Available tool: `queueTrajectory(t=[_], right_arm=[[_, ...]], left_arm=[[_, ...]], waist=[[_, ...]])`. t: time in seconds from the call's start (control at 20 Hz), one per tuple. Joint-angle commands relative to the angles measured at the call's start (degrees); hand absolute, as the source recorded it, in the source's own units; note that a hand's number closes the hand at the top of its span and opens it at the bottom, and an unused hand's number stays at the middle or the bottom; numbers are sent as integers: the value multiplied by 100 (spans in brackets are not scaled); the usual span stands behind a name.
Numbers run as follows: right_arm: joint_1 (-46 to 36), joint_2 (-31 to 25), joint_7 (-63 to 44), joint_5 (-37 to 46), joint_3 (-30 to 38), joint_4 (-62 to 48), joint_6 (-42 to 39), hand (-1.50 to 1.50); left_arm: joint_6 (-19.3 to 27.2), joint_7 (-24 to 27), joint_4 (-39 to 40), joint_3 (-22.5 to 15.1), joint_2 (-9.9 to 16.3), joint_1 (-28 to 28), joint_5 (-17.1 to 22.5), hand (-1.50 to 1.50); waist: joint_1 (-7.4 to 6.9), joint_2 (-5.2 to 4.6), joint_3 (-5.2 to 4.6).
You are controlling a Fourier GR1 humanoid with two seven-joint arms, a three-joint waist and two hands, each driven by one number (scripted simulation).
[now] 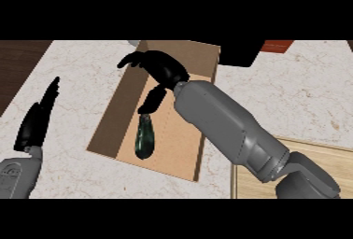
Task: Pick the eggplant from the tray and place it in the cardboard box
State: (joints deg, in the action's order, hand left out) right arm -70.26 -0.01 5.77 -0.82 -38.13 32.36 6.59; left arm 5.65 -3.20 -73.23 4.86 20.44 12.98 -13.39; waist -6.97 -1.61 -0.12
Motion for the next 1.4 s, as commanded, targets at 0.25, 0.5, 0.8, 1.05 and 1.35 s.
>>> queueTrajectory(t=[0.25,0.5,0.8,1.05,1.35], right_arm=[[107,0,1176,-1023,366,-128,661,-150],[-239,1,1495,-1653,1144,-597,334,-150],[-432,-609,2007,-1872,1780,-1382,-828,-150],[-315,-1064,2459,-1777,1985,-1963,-960,-150],[-276,-2040,2957,-1677,2068,-2334,-1946,-150]], left_arm=[[-34,-3,7,129,111,61,15,0],[-42,60,12,217,62,-201,106,0],[-121,-245,-177,243,128,-130,110,0],[-31,-297,-583,202,42,-458,62,0],[77,52,-241,221,-65,-425,8,0]], waist=[[105,-4,9],[240,20,8],[388,44,14],[334,53,17],[311,0,18]])
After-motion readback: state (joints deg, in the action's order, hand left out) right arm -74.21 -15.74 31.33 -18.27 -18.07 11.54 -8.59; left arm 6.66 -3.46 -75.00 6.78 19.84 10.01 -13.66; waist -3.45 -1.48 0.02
